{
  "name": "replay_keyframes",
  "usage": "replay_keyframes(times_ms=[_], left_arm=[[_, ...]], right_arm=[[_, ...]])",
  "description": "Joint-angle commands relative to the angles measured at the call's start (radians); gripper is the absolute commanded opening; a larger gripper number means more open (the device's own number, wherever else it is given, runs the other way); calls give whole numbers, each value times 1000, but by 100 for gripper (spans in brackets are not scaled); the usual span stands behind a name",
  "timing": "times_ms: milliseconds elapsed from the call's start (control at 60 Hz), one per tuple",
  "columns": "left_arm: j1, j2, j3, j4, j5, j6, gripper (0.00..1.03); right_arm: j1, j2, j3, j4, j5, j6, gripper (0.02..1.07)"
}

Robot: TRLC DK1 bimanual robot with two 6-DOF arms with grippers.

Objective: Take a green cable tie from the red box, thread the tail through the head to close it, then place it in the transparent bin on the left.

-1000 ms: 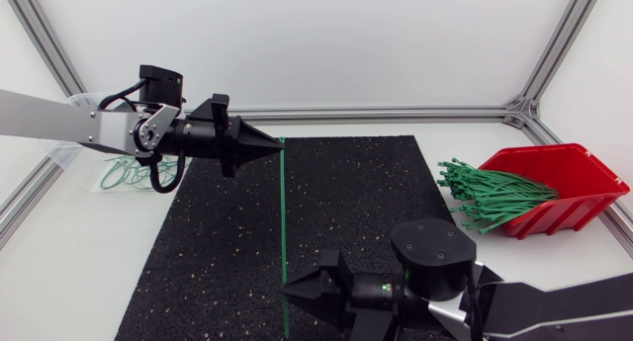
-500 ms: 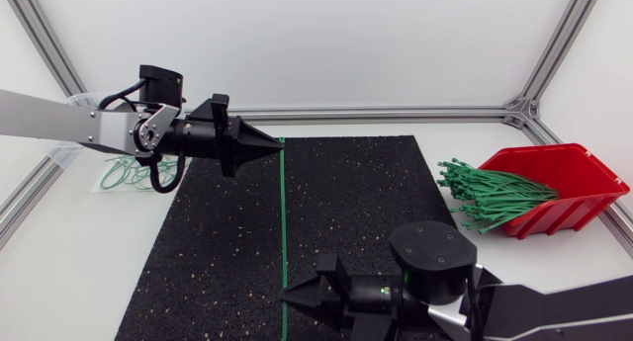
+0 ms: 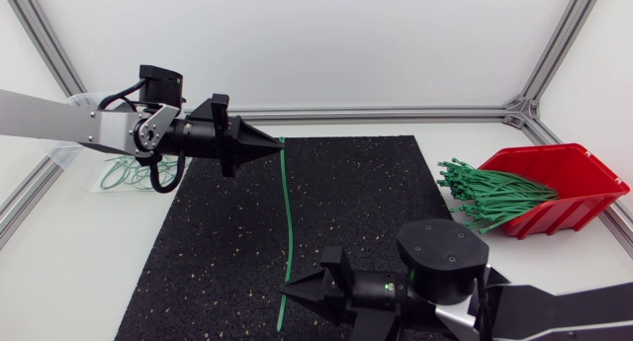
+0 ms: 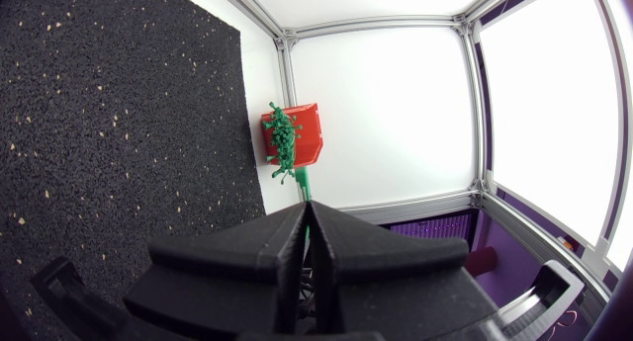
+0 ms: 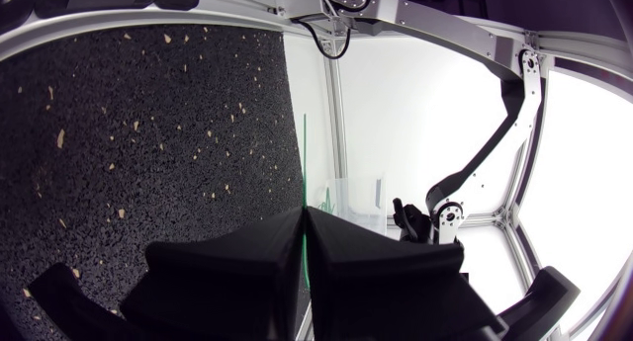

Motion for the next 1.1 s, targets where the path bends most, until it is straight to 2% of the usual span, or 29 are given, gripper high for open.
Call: replay_keyframes(times_ms=[0, 83, 167, 317, 517, 600, 633, 717, 800, 933, 1083], left_arm=[[-6, -4, 10, 8, 23, -11, 4], [-7, -12, -4, 21, 23, -2, 4], [-9, -18, -19, 45, 23, 1, 4], [-13, -32, -42, 60, 22, 24, 4], [-30, -64, -73, 71, 11, 45, 4], [-41, -87, -93, 100, 2, 45, 4], [-46, -92, -98, 108, 0, 45, 4], [-58, -101, -108, 134, -15, 45, 4], [-63, -101, -115, 156, -29, 45, 4], [-67, -112, -133, 185, -33, 45, 4], [-73, -167, -182, 252, -56, 44, 4]], right_arm=[[8, -30, -3, -19, 10, 84, 8], [5, -62, 46, -128, 0, 231, 8], [-6, -112, 111, -281, -56, 403, 8], [-21, -135, 207, -491, -118, 604, 8], [-81, -162, 227, -473, -304, 986, 8], [-103, -188, 253, -513, -364, 1121, 8], [-110, -190, 276, -559, -393, 1170, 8], [-163, -145, 427, -818, -496, 1356, 8], [-202, -102, 510, -945, -573, 1491, 8], [-215, -139, 537, -950, -582, 1647, 8], [-227, -136, 572, -904, -669, 1866, 8]])
